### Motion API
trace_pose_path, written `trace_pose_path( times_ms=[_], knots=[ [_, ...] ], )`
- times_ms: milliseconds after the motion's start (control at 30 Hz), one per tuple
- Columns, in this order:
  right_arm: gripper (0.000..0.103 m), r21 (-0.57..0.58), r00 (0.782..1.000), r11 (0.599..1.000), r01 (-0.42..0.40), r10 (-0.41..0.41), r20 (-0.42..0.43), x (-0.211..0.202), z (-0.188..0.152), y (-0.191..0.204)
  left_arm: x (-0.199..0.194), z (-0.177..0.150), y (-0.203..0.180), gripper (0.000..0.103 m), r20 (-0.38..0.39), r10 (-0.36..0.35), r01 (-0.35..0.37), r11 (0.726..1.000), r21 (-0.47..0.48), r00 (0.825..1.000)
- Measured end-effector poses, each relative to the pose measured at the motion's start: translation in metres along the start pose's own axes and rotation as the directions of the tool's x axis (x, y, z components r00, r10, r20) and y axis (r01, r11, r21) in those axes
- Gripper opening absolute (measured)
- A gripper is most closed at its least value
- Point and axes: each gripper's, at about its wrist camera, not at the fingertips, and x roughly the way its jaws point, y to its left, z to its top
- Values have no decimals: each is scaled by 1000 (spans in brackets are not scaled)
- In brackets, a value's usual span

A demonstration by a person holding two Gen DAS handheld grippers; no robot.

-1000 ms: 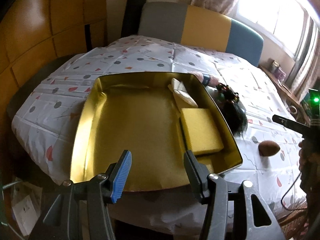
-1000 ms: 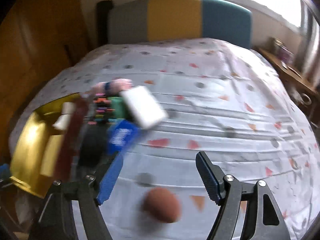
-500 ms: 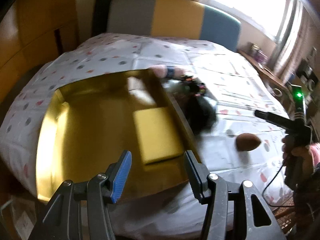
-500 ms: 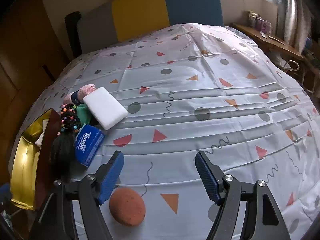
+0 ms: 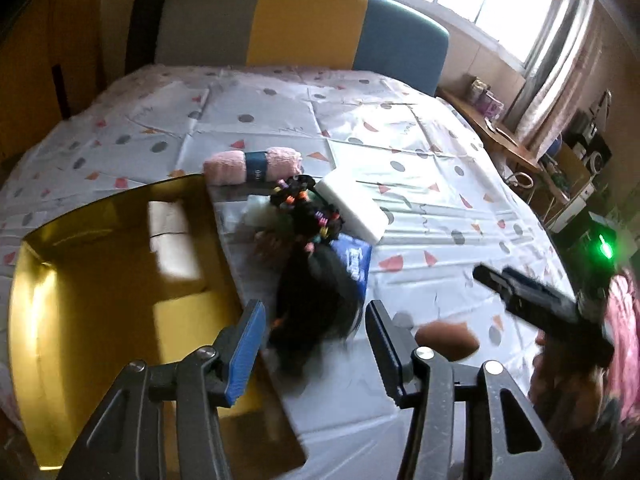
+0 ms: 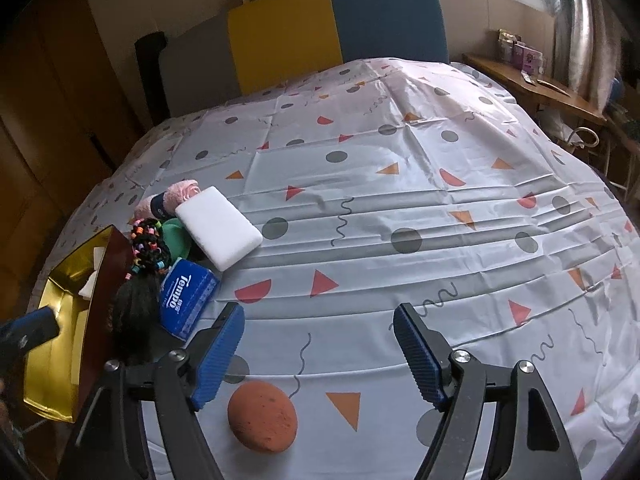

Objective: Organize soft objects
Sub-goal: 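Grasp the black bead-tied hair piece from the pile with the left tool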

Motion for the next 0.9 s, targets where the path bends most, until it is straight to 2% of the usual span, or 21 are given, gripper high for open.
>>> trace_pose_path(
  times_ms=[233, 333, 500, 633, 667, 900],
  knots=[
    [79, 34, 1000, 999, -21, 21, 6, -1, 3, -6, 46, 33, -5, 51, -56, -9, 7, 1000, -26, 998],
    [80, 38, 1000, 999, -27, 27, 10, -2, 4, -7, 67, 42, -5, 51, -87, 12, -16, 999, -41, 996],
    [80, 45, 999, 998, -41, 41, 5, -1, 4, -7, 93, 51, -2, 51, -110, 39, -45, 997, -56, 993],
    [80, 39, 999, 998, -43, 43, -4, 1, 4, -5, 109, 52, 1, 51, -138, 30, -43, 995, -91, 990],
    [80, 35, 999, 998, -42, 43, -2, 1, 4, -5, 111, 51, 1, 40, -141, 16, -29, 995, -91, 990],
    [80, 32, 1000, 999, -30, 30, -5, 3, 4, -6, 98, 39, -1, 34, -116, -23, 16, 998, -62, 993]
  ],
)
